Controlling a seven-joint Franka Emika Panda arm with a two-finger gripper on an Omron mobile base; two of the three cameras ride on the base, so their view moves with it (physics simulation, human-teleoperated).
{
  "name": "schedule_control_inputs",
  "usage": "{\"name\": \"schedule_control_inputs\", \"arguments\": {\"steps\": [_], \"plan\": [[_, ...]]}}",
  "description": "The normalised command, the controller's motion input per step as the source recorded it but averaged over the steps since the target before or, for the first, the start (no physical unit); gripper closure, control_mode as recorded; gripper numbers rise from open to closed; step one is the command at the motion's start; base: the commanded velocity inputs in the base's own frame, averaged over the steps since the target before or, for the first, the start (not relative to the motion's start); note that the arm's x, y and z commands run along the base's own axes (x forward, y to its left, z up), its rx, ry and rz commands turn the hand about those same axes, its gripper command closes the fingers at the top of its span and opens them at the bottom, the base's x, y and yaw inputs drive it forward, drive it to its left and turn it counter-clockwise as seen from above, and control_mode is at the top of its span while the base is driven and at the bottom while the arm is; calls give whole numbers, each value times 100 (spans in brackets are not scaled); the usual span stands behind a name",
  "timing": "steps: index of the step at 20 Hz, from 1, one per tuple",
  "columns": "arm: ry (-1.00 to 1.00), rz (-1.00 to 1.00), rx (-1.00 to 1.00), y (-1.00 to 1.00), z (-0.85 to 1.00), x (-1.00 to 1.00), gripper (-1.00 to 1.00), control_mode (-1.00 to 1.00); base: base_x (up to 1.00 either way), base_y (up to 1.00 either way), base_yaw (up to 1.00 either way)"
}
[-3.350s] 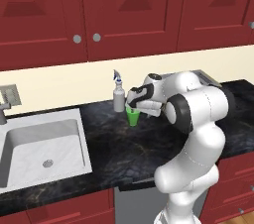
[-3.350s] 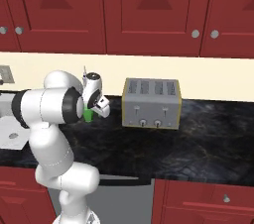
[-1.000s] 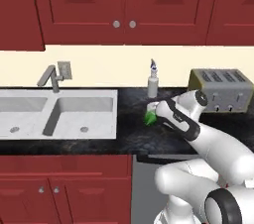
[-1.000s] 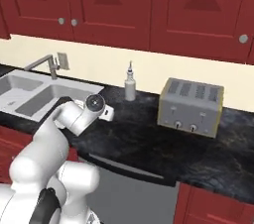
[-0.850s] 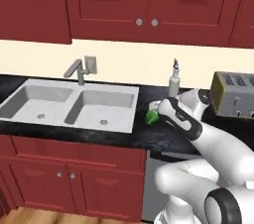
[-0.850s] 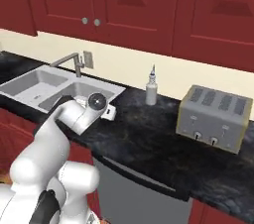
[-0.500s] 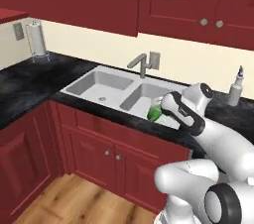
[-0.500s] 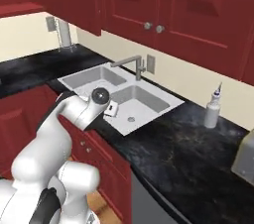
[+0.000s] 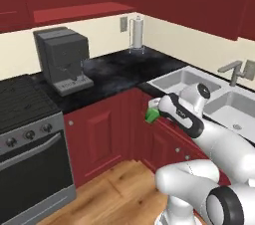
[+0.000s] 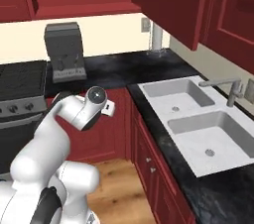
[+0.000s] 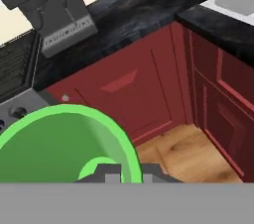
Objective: Move the cup from next to the sink to the open cabinet. Then, move the bowl with the chicken drumstick to the fridge to clear the area for faucet cleaning.
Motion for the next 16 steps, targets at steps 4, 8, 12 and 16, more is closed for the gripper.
{"name": "schedule_control_inputs", "arguments": {"steps": [4,8,12,16], "plan": [[0,0,0,0,0,0,100,100,98,-1,25],[0,0,0,0,0,0,100,100,100,-10,10],[0,0,0,0,0,0,100,100,100,-1,9],[0,0,0,0,0,0,100,100,100,0,20]]}}
